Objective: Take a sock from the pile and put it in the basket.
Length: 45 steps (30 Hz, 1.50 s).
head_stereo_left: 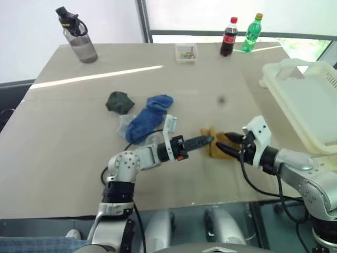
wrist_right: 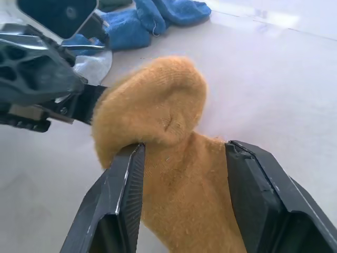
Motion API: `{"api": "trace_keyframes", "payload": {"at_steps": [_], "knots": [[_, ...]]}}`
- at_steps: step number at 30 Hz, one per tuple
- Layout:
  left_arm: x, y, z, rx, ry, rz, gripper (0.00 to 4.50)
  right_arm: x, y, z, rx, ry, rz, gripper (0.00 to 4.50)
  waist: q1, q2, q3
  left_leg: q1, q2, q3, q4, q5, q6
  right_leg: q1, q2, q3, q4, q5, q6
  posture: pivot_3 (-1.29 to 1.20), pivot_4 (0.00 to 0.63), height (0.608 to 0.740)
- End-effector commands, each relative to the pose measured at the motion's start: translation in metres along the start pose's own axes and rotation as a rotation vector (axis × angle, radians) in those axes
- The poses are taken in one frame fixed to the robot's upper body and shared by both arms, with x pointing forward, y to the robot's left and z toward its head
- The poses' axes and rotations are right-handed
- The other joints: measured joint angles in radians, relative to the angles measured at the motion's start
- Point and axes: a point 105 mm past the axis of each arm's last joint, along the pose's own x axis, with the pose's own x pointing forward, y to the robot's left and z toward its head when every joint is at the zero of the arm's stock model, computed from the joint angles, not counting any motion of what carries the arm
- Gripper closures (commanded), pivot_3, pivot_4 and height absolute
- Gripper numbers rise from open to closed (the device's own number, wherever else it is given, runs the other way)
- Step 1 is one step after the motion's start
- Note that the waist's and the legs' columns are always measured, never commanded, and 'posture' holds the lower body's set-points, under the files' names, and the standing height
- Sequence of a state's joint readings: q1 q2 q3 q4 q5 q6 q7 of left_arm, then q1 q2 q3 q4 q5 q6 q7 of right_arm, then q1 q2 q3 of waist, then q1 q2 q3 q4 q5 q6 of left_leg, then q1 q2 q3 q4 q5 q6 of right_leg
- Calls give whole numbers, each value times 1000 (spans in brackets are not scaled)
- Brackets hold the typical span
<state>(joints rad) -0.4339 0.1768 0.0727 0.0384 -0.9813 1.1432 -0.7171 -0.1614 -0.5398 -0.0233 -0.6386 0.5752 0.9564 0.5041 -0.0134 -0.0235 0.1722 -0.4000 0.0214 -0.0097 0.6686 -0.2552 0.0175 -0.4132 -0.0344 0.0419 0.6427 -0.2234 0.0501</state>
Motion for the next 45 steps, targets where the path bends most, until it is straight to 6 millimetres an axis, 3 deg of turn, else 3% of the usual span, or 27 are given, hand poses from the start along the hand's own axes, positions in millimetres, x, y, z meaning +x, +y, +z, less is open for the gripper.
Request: {"api": "trace_keyframes", "payload": {"at_steps": [1, 6, 11, 15, 22, 30, 38, 45], "knots": [[5, -8, 7, 32, -10, -41, 1450, -9, 7, 11, -33, -34, 31, 2064, 0, 0, 0, 0, 0, 0, 0, 0, 0, 0, 0, 0, 0, 0, 0, 0, 150, 740], [4, -7, 8, 35, -12, -41, 1450, -21, -10, 19, -29, -57, -17, 2064, 1, 0, 0, 0, 0, 0, 0, 0, 0, 0, 0, 0, 0, 0, 0, 0, 150, 740], [7, -8, 6, 43, 2, -48, 1450, -31, -33, 16, -53, -27, -112, 2064, 0, 0, 0, 0, 0, 0, 0, 0, 0, 0, 0, 0, 0, 0, 0, 0, 150, 740], [15, -6, 2, 27, 19, -68, 1450, -33, -41, 13, -59, -11, -154, 2064, 2, 0, 0, 0, 0, 0, 0, 0, 0, 0, 0, 0, 0, 0, 0, 0, 150, 740], [28, 1, -4, 17, 60, -63, 1450, -40, -44, 13, -53, -14, -193, 2064, 2, 0, 0, -1, 0, 0, 0, 0, 0, 0, 0, 0, -1, 0, 0, 0, 150, 740], [43, 28, -16, 87, 137, 75, 1450, -36, -41, 21, -6, -102, -214, 2064, 2, 0, 0, -1, 0, 0, 0, 0, 0, 0, 0, 0, -1, 0, 0, 0, 150, 740], [46, 30, -15, 85, 133, 78, 1450, -19, -25, 3, -41, -59, -157, 2064, 2, 0, 0, -1, 0, 0, 0, 0, 0, 0, 0, 0, -1, -1, 3, 0, 150, 740], [42, 21, -14, 80, 127, 21, 1450, -5, -24, 1, -58, -89, -114, 2064, 1, 0, 0, 0, 0, 1, 0, 0, 0, 0, 0, 0, 0, -1, 3, 0, 150, 740]]}}
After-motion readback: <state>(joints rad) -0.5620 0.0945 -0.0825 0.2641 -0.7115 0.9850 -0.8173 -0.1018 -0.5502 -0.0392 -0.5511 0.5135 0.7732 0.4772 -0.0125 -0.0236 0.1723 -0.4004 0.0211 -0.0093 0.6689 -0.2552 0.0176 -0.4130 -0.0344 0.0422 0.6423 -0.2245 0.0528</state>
